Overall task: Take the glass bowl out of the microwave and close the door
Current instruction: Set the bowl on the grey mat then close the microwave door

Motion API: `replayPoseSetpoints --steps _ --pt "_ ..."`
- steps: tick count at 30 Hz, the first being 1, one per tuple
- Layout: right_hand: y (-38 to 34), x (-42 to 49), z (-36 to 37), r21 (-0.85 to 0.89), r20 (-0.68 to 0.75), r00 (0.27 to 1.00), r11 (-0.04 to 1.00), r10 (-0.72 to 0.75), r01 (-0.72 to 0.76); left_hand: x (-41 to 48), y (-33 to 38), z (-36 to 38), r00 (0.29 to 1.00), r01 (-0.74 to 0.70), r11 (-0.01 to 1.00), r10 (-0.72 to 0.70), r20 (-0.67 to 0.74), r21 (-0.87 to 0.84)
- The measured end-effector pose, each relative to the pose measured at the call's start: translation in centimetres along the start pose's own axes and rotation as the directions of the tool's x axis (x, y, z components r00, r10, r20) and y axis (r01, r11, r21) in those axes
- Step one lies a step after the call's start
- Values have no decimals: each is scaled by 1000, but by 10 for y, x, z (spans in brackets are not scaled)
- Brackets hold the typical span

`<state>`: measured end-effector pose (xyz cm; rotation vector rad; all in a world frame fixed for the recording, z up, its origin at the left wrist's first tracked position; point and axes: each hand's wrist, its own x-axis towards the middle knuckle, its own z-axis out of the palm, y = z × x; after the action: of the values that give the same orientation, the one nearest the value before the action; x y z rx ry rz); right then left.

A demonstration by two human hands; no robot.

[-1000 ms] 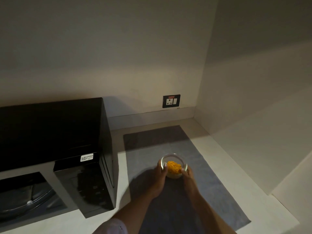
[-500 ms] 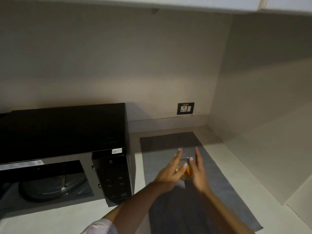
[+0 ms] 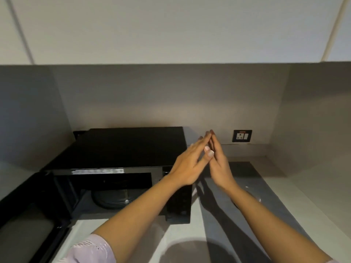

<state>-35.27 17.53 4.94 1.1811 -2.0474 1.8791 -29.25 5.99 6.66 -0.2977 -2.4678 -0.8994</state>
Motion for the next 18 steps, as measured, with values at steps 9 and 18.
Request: replayPoseSetpoints --steps 9,18 --pt "-29 23 113 -396 403 904 918 143 31 -73 -62 -136 939 341 914 -317 -137 220" --pt "-23 34 190 -543 588 786 813 189 211 -167 -121 -218 713 684 565 -651 -260 461"
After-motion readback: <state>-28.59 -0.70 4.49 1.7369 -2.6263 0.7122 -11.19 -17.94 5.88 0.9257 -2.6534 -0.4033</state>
